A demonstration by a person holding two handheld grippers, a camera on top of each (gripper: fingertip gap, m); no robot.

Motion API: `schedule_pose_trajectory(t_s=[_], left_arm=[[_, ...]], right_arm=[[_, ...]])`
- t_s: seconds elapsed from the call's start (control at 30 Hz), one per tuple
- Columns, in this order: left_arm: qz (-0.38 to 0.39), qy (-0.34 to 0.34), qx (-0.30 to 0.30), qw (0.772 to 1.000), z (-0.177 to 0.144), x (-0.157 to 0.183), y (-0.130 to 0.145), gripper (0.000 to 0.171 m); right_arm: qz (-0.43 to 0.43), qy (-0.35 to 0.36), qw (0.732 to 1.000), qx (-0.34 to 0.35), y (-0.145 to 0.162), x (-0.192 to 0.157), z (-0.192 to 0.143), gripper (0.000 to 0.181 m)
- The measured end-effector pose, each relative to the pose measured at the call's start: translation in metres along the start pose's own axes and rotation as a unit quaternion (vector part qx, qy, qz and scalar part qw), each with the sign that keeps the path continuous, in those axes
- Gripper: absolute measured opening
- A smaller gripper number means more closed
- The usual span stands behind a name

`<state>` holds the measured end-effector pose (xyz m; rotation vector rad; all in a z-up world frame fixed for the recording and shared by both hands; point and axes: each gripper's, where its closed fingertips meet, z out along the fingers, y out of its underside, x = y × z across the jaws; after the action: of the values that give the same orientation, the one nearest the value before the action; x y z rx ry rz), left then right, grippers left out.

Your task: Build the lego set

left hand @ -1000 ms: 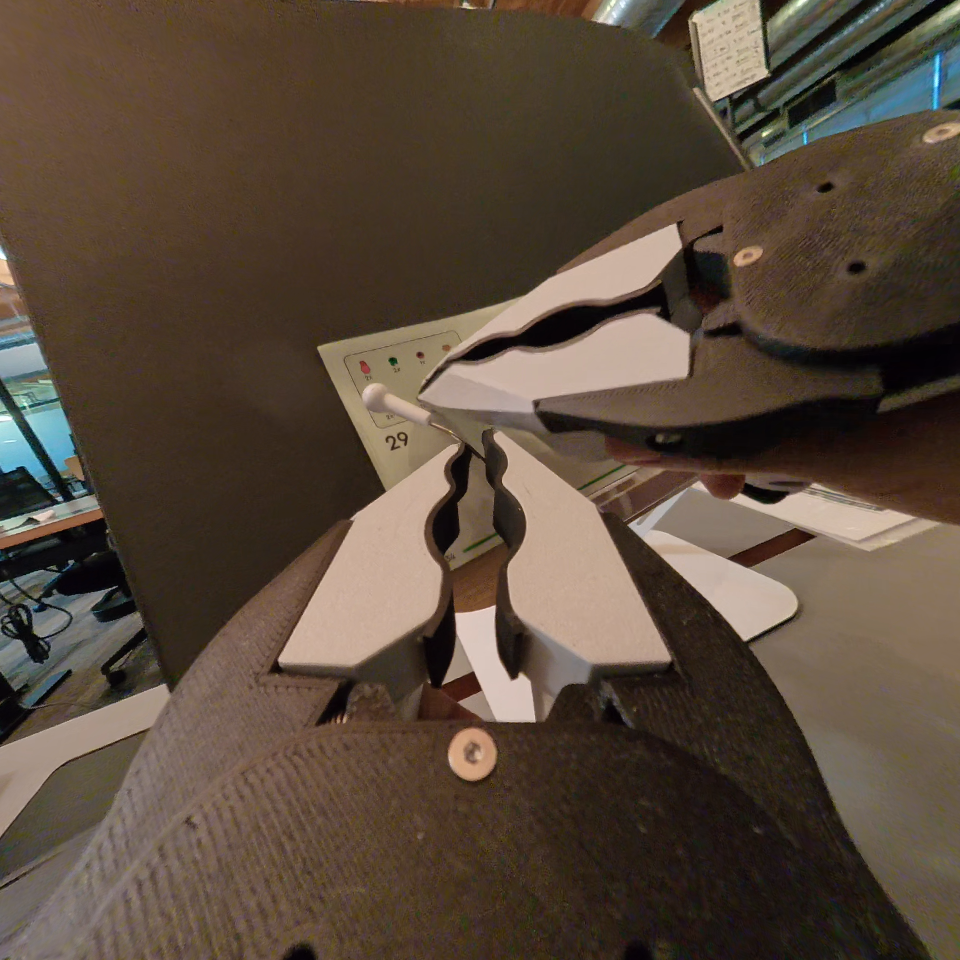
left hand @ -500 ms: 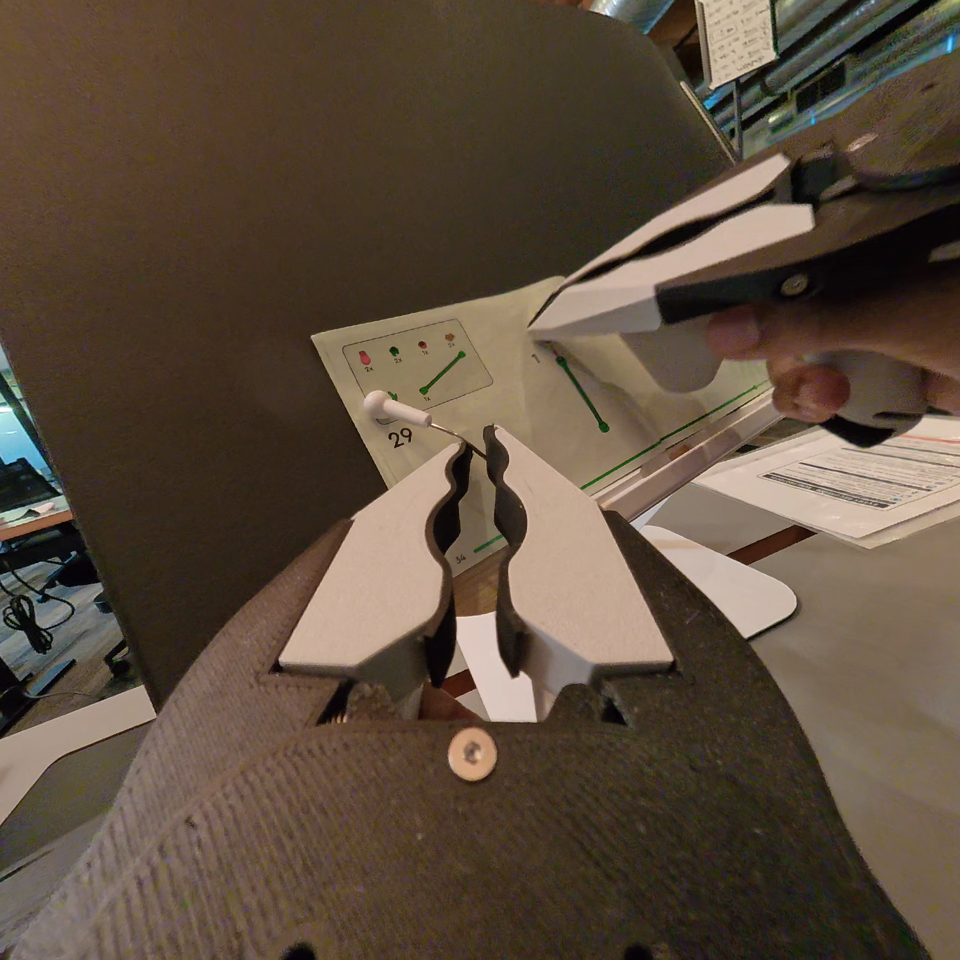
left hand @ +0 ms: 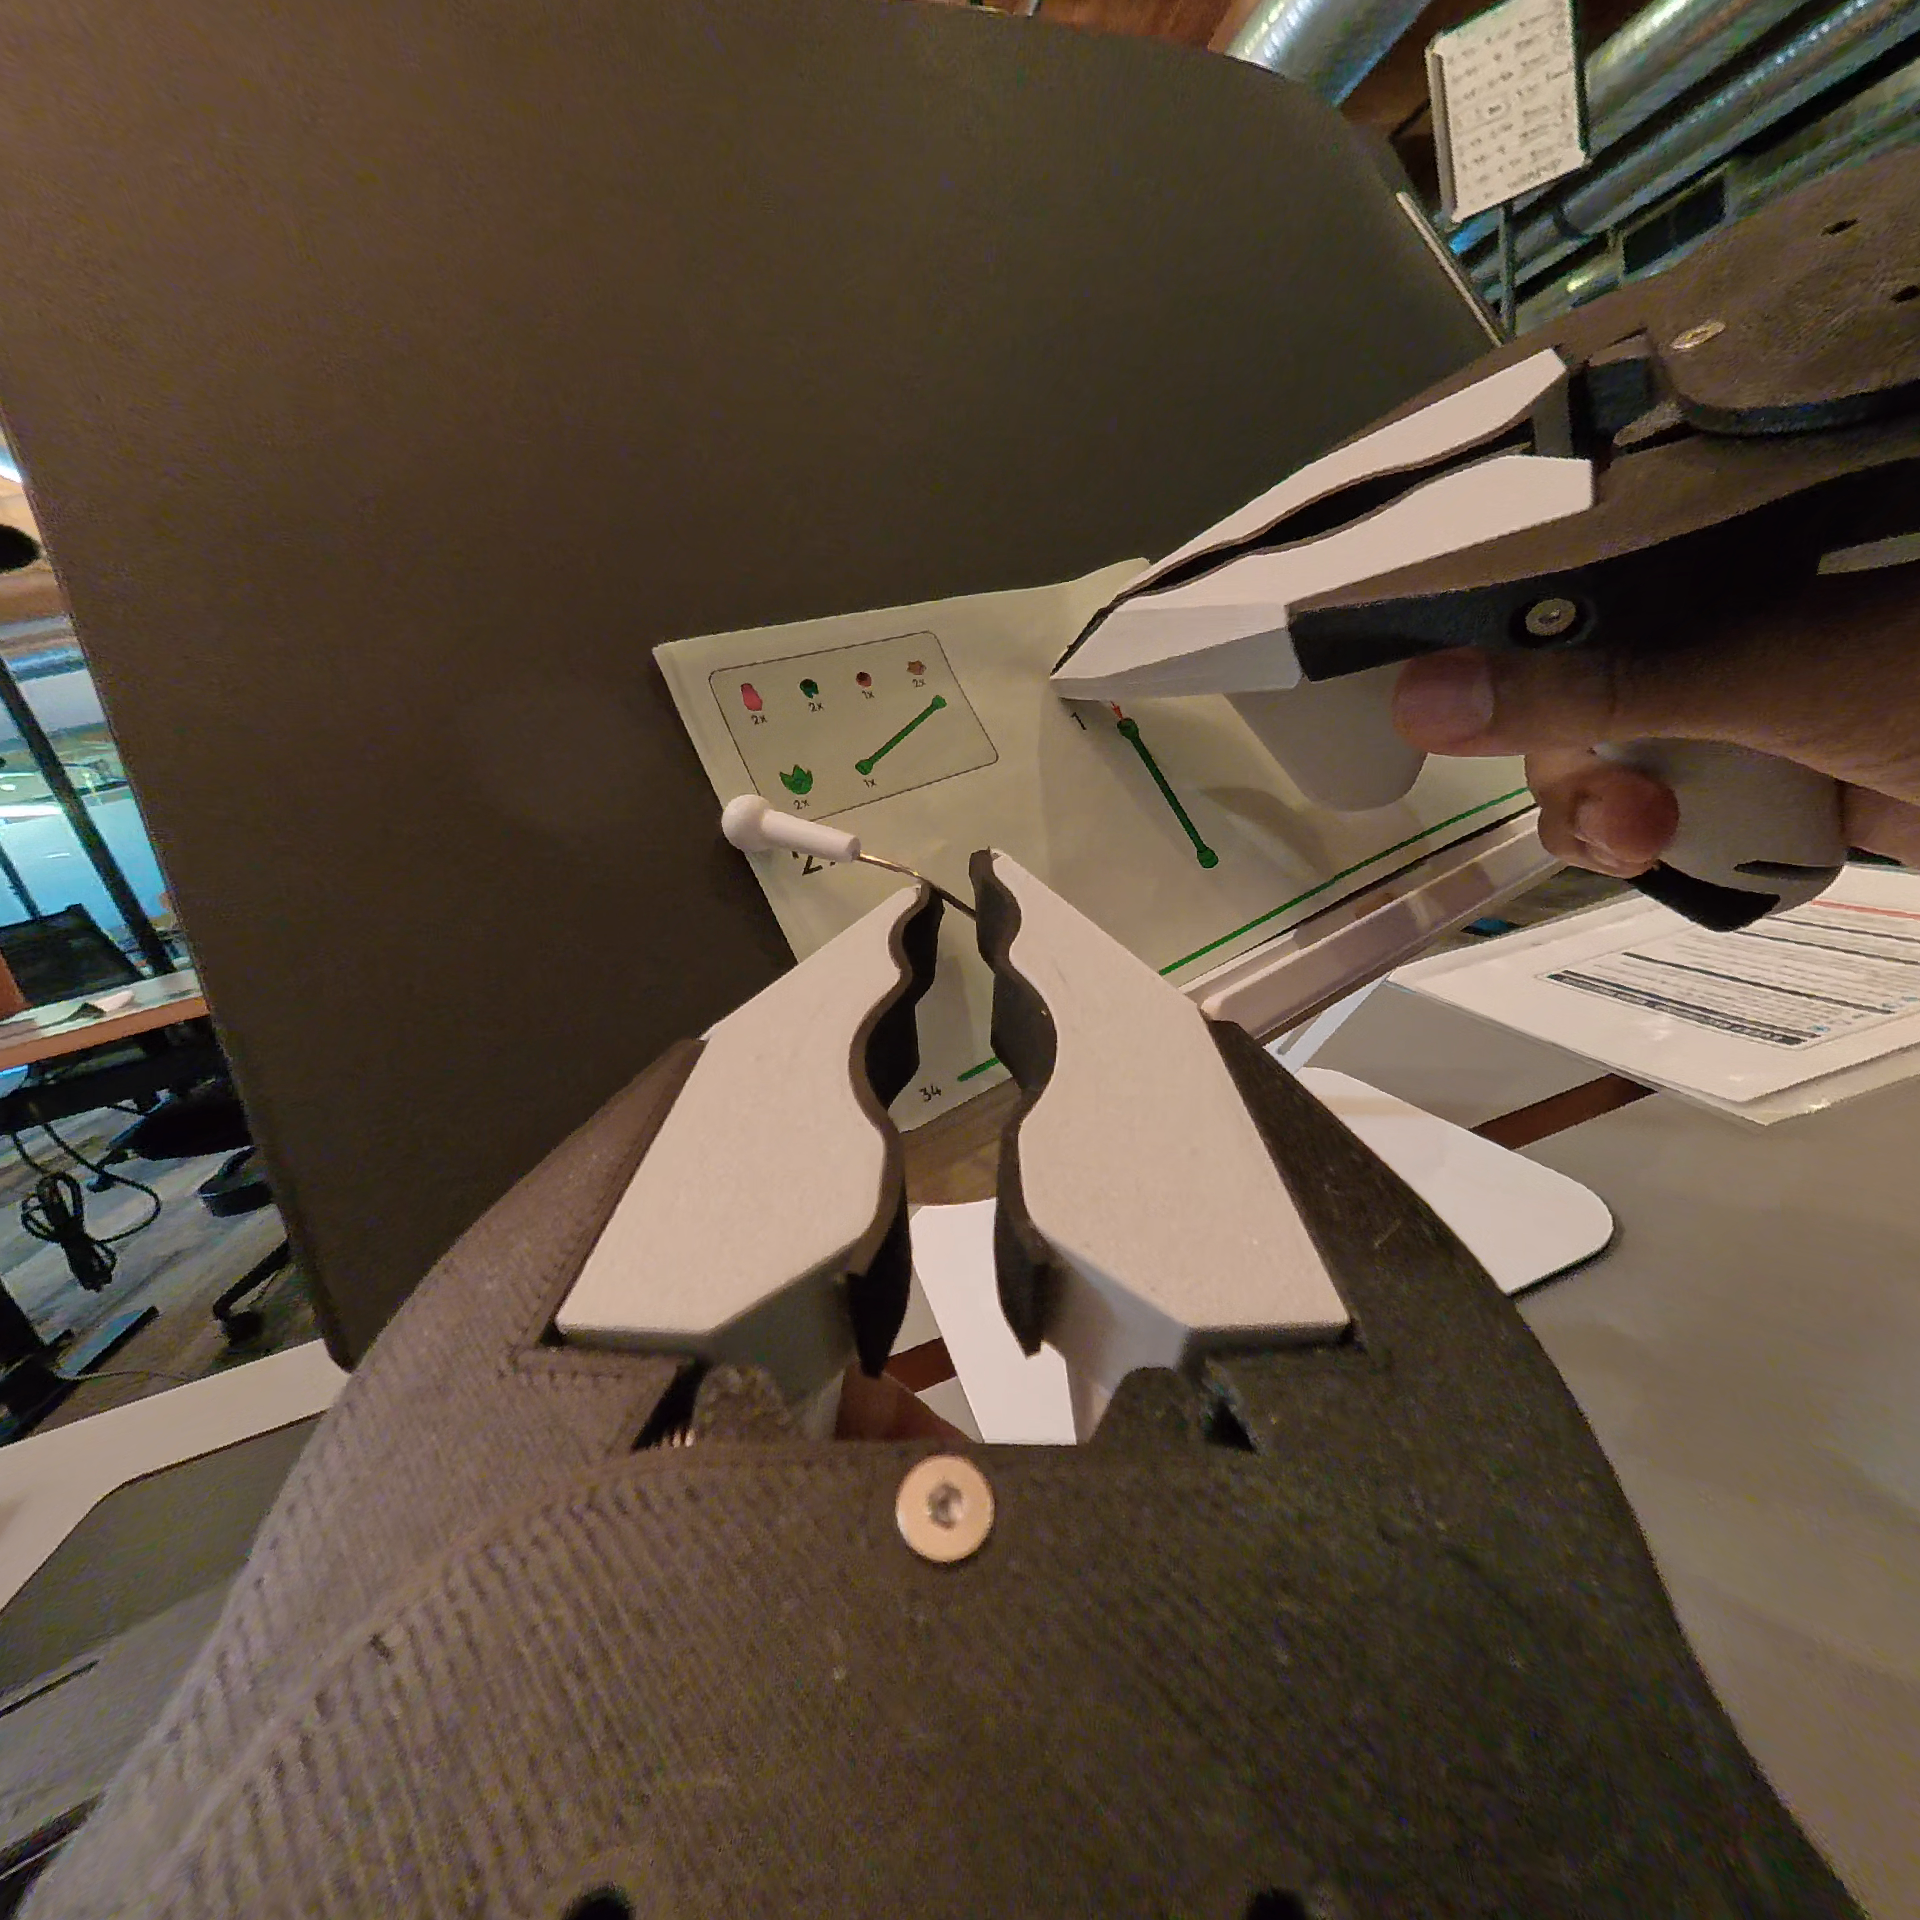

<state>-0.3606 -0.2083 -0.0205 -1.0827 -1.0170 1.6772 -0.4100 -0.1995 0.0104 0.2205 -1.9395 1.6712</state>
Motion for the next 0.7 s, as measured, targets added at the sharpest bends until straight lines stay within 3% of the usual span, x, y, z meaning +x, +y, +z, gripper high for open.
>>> schedule_pose_trajectory(t_s=[0.2, 0.4, 0.53, 0.6, 0.7], left_arm=[[0.001, -0.004, 0.003, 1.0, 0.0, 0.0, 0.0, 0.007], [-0.003, 0.01, 0.042, 0.999, -0.007, 0.0, -0.01, 0.012], [0.0, 0.011, 0.092, 0.996, -0.016, -0.003, -0.028, 0.009], [0.002, 0.008, 0.085, 0.996, -0.015, -0.004, -0.025, 0.009], [-0.008, -0.005, 0.089, 0.996, -0.016, -0.011, -0.026, 0.008]], right_arm=[[0.002, -0.003, 1.0, 0.0, -0.001, 0.0, -0.001, 0.0], [0.063, 0.002, 0.996, 0.064, -0.031, 0.024, -0.028, 0.002], [0.056, 0.028, 0.998, 0.025, -0.022, 0.043, -0.042, 0.006], [0.062, -0.022, 0.998, -0.012, -0.011, 0.03, -0.044, 0.01], [0.043, -0.16, 0.982, -0.087, 0.013, -0.019, -0.053, 0.021]])
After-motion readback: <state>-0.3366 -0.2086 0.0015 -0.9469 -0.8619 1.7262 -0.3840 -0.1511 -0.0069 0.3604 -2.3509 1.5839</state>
